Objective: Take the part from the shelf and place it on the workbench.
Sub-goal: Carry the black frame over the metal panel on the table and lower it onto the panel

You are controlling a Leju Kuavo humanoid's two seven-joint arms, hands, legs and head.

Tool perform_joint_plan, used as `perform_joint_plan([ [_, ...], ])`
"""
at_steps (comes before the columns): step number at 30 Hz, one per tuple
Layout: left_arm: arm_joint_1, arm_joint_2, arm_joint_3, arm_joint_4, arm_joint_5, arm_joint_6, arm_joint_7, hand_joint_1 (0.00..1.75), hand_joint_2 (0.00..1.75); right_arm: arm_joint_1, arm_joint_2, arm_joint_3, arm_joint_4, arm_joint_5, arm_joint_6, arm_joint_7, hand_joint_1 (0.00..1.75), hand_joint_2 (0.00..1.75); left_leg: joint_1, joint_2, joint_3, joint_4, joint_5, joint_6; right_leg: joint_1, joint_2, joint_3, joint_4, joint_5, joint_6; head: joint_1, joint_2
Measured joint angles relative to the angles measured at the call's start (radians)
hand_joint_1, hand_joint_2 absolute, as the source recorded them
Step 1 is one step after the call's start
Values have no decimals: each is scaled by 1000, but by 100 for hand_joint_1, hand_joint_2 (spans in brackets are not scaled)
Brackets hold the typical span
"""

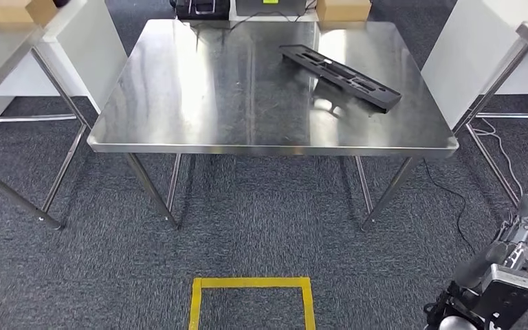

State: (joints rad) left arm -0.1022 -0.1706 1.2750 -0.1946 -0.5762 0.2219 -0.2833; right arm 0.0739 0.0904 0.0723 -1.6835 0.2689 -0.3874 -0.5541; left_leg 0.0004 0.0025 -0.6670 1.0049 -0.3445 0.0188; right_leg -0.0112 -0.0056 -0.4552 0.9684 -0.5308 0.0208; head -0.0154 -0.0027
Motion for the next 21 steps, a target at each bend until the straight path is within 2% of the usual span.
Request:
perform_joint_plan([
  [1,1,0,0,0,0,0,0,0,0,1,0,0,-1,0,-1,0,0,0,2,-1,-7,17,-28,-6,-4,-2,-9,-1,12,-10,-2,0],
  [2,2,0,0,0,-1,1,-1,0,0,4,0,0,-2,0,-2,0,0,0,5,-3,-17,53,-76,-12,-8,-4,-22,-1,26,-19,-3,0],
  [3,3,0,0,0,-1,2,-1,0,0,6,0,0,-5,0,-5,1,0,0,7,-4,-28,107,-138,-17,-8,-5,-36,-1,40,-25,-4,0],
  [4,2,0,0,0,-2,3,-1,0,0,10,-1,-1,-7,0,-7,1,0,0,9,-4,-38,171,-193,-23,-7,-6,-49,0,53,-29,-6,0],
  [5,2,0,0,0,-3,5,0,0,0,14,-1,-1,-9,-1,-10,2,0,0,11,-4,-42,231,-224,-27,-7,-7,-64,2,66,-28,-6,0],
  [6,2,0,0,0,-4,8,1,0,0,18,-1,-1,-10,-1,-13,2,0,0,13,-4,-37,272,-227,-31,-7,-7,-80,4,79,-25,-6,0],
  [7,2,0,0,0,-5,10,1,0,0,22,-1,-1,-11,-2,-15,2,0,0,16,-4,-19,282,-209,-33,-8,-8,-97,9,90,-22,-6,0],
  [8,2,0,0,0,-6,12,2,0,0,25,-1,-2,-12,-3,-16,2,0,0,19,-4,16,260,-181,-34,-9,-8,-115,14,101,-17,-7,0],
  [9,1,0,0,0,-7,14,2,0,0,27,-1,-2,-13,-4,-17,2,0,0,23,-4,66,204,-162,-35,-10,-8,-131,21,109,-12,-7,0],
  [10,-1,0,0,0,-7,16,3,0,0,29,-1,-2,-16,-4,-19,3,0,0,24,-5,122,131,-163,-35,-9,-9,-144,28,117,-6,-7,0],
  [11,-2,0,0,0,-7,17,3,0,0,30,-1,-2,-20,-5,-20,3,0,0,23,-6,168,67,-174,-32,-8,-9,-152,33,123,1,-6,0],
  [12,-4,-1,0,0,-8,18,3,0,0,31,-1,-2,-24,-6,-20,4,0,0,20,-8,194,21,-190,-27,-6,-11,-157,36,130,8,-5,0],
  [13,-4,-1,0,0,-8,19,3,0,0,32,-1,-3,-27,-7,-21,4,0,0,15,-9,201,0,-198,-19,-5,-12,-159,35,139,16,-4,0],
  [15,-4,-2,-1,0,-9,19,4,0,0,36,-1,-3,-31,-7,-22,4,0,0,9,-5,183,-7,-184,4,-5,-12,-165,34,151,30,-3,0],
  [16,-4,-2,-1,0,-10,19,4,0,0,39,-1,-4,-33,-7,-23,5,0,0,8,-2,172,-9,-171,17,-6,-10,-175,47,135,29,-2,0],
  [17,-4,-2,-1,0,-11,19,3,0,0,42,-1,-4,-36,-7,-25,6,0,0,9,1,157,-11,-156,28,-7,-8,-190,78,100,24,2,0],
  [19,-4,-2,-2,0,-16,18,2,0,0,45,-1,-6,-42,-5,-28,9,0,0,8,5,123,-11,-127,39,-9,-3,-223,191,0,9,8,0],
  [20,-3,-1,-3,0,-18,18,2,0,0,47,-1,-7,-44,-4,-29,10,0,0,7,6,107,-10,-112,40,-9,-2,-234,253,-36,9,10,0],
  [21,-3,-1,-4,0,-19,17,1,0,0,49,-1,-7,-46,-2,-29,11,0,0,6,7,90,-9,-98,40,-8,-2,-232,299,-49,15,10,0],
])
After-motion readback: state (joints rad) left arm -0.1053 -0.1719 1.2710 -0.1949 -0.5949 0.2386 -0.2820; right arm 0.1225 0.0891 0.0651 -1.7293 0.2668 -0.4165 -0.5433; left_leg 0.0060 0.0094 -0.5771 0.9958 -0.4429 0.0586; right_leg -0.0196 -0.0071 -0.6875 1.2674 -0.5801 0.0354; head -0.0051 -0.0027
